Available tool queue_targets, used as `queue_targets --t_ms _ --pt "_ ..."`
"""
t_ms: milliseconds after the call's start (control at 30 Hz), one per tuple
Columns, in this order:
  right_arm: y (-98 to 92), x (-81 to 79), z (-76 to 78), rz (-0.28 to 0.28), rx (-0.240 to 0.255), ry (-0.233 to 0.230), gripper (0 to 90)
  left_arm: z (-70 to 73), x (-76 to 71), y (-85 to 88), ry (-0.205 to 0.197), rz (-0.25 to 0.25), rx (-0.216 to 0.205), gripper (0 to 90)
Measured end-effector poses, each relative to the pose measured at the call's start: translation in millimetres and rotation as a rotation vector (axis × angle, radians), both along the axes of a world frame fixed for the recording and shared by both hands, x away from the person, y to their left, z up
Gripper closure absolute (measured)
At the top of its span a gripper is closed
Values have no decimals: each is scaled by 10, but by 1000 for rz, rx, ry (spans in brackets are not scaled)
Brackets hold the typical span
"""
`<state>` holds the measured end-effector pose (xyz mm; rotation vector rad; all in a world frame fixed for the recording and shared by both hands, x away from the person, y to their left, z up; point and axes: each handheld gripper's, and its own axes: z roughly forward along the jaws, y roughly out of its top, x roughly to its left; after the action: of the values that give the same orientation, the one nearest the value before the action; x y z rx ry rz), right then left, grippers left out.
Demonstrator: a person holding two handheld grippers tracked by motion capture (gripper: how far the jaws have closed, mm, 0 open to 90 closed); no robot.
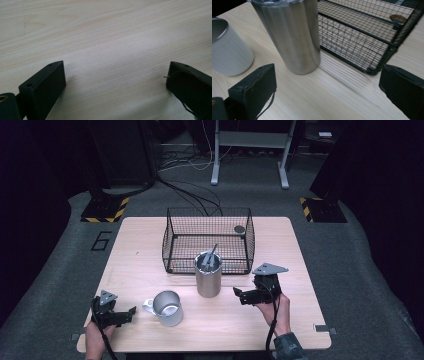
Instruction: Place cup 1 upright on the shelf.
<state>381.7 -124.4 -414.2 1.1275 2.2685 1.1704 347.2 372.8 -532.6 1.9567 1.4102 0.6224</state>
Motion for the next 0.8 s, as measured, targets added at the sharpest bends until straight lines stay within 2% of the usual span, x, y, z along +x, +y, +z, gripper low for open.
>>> queue_targets --t_ms 300,800 --pt "298 119 106 49 2 4 0 -1 -1 0 -4 -1 0 29" --pt "730 369 146 112 -18 20 0 -3 -3 -5 -4 4 -6 31"
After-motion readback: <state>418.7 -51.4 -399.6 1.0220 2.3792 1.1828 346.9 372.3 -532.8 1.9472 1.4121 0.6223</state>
